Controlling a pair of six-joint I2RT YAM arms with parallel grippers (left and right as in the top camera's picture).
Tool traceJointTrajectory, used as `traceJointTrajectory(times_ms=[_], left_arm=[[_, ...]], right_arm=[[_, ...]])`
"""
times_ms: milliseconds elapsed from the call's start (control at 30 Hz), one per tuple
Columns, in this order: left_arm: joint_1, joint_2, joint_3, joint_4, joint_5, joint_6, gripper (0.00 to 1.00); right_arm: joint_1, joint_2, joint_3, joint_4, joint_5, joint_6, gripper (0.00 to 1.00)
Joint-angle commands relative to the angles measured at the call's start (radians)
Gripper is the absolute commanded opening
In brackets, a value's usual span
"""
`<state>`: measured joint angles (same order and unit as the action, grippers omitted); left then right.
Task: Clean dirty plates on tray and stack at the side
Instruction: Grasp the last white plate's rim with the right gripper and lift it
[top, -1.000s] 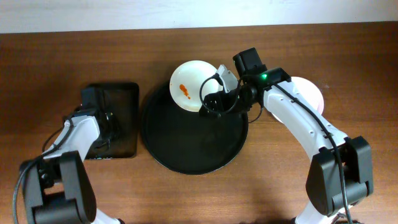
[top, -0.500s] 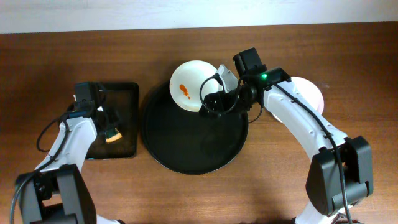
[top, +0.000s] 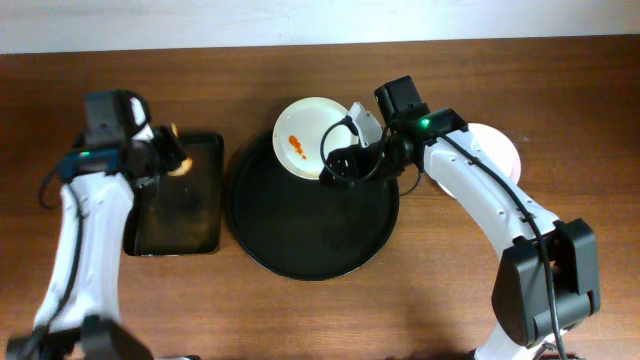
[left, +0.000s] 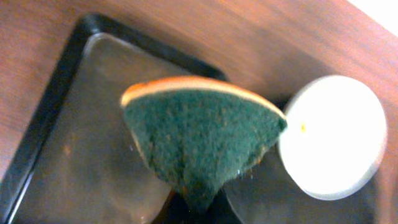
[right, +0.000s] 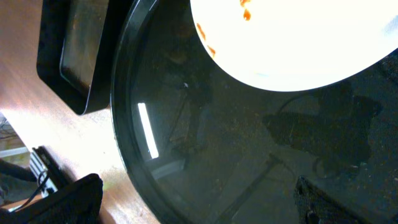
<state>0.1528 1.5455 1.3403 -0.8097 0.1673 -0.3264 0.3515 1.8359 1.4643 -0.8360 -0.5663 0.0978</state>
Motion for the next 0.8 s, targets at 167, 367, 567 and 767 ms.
traceJointTrajectory(times_ms=[167, 367, 567, 767], left_arm=[[0.187, -0.014, 0.055, -0.135, 0.359, 0.217, 0.0], [0.236, 0.053, 0.055, -0.187, 0.423, 0.253, 0.0], [-0.034, 0.057, 0.055, -0.152, 0.207, 0.217, 0.0], [-0.347, 0.183, 0.05, -0.138, 0.046, 0.074, 0.0]], right_arm=[[0.001, -0.003, 0.015, -0.008, 0.002, -0.004, 0.99], [-0.004, -0.006, 0.134, -0.024, 0.034, -0.015, 0.99], [-0.02, -0.006, 0.397, -0.186, 0.253, -0.014, 0.99], [-0.11, -0.007, 0.414, -0.298, 0.18, -0.015, 0.99]])
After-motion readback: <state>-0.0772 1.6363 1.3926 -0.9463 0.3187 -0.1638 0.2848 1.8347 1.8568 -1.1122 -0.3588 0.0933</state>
